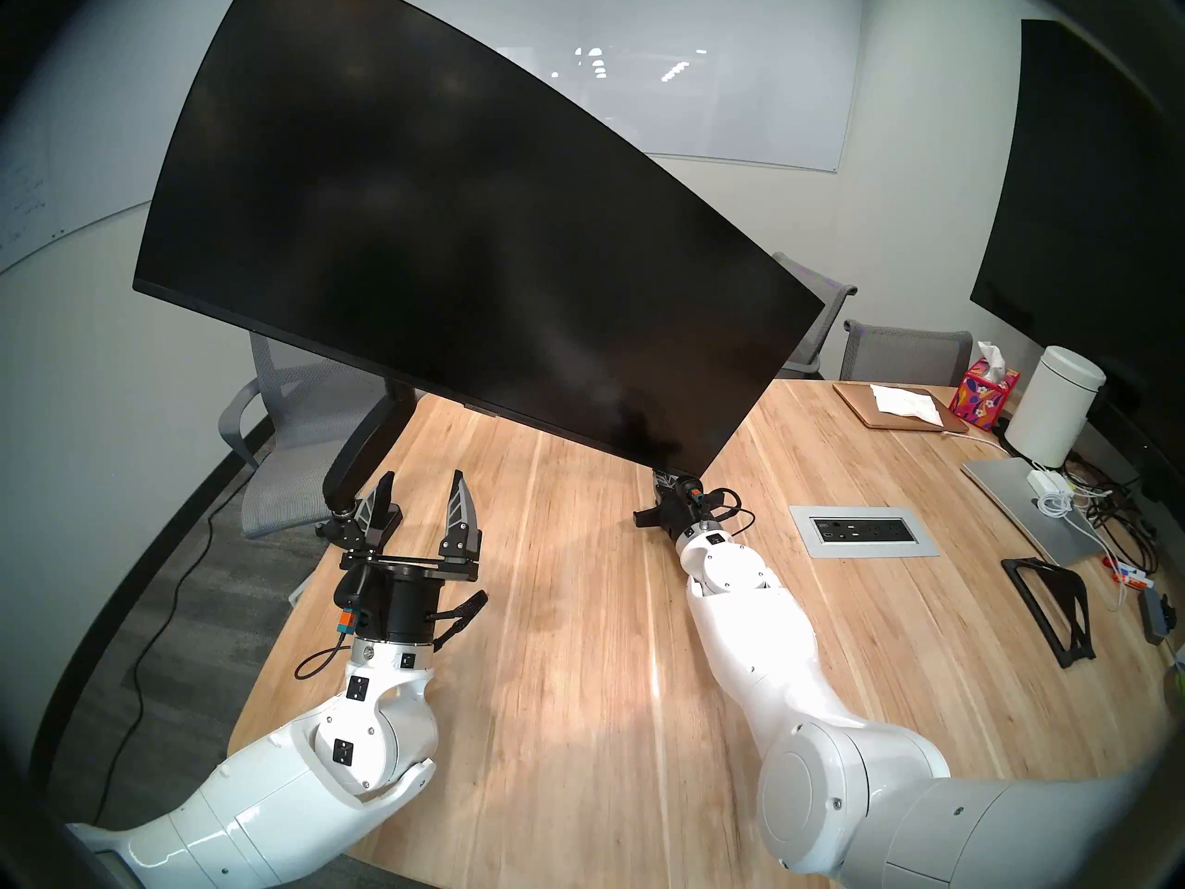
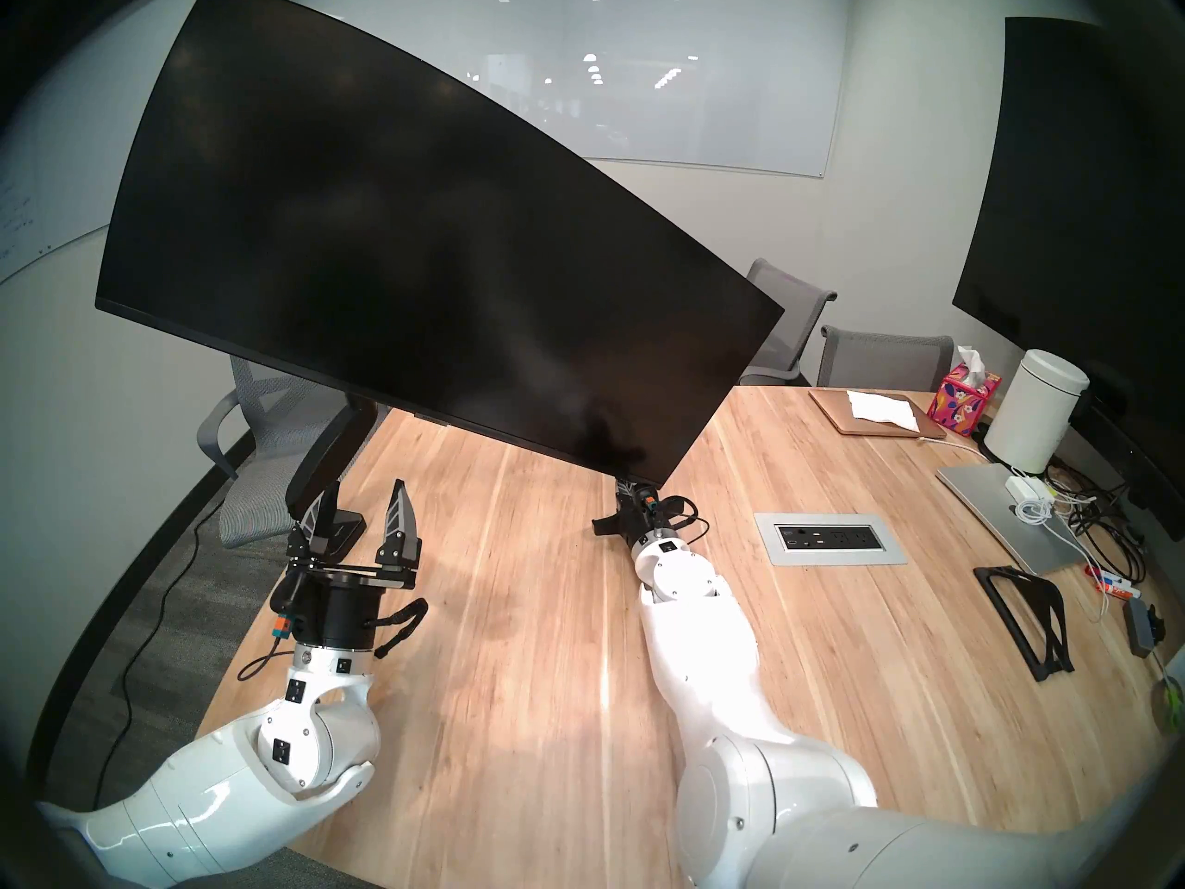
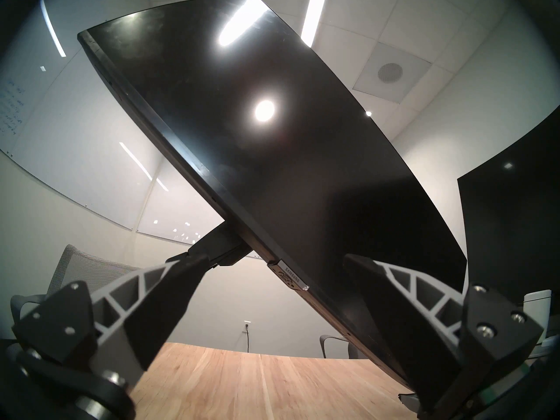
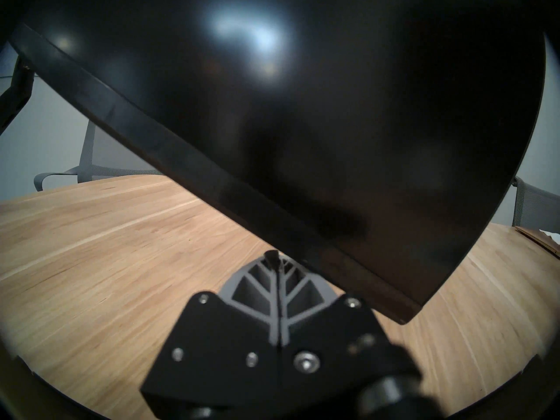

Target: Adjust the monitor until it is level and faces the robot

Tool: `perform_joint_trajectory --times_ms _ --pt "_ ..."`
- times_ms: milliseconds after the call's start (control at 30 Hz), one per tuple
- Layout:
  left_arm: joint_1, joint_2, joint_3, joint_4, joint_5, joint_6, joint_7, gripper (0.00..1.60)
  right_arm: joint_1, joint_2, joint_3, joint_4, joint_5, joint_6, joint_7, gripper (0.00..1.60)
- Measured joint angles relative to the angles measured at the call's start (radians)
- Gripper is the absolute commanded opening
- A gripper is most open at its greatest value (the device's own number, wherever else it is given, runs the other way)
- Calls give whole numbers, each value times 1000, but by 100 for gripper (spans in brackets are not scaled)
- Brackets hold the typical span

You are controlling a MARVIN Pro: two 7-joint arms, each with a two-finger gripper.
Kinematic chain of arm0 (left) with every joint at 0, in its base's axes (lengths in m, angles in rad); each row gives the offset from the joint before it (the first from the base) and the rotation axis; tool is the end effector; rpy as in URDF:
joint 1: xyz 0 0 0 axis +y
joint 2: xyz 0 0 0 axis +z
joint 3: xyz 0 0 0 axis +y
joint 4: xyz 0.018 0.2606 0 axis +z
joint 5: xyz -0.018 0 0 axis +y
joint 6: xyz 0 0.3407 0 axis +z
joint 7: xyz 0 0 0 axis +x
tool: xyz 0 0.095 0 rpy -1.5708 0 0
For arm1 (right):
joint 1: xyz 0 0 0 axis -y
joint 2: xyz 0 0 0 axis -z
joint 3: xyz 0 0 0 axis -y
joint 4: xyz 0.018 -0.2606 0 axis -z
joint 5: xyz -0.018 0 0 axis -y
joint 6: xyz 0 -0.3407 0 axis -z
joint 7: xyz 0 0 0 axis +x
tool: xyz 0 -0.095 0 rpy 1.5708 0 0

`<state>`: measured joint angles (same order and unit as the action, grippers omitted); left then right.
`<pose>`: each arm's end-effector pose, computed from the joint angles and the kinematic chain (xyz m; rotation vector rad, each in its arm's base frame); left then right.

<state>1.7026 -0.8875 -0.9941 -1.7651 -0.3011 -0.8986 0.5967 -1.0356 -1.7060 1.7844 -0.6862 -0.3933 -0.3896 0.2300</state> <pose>0.3366 -0.0206 -0.2709 1.3792 0.0942 2.5766 0.5507 0.0500 -0.3537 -2.1409 -0.4326 -2.1483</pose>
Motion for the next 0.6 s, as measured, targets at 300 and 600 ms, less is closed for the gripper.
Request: perform_joint_trajectory --times_ms 300,600 --pt "0 0 0 0 0 0 0 160 4 8 -9 4 -36 -12 -23 0" --pt "0 0 0 1 0 0 0 160 13 11 -12 11 -54 -13 -42 0"
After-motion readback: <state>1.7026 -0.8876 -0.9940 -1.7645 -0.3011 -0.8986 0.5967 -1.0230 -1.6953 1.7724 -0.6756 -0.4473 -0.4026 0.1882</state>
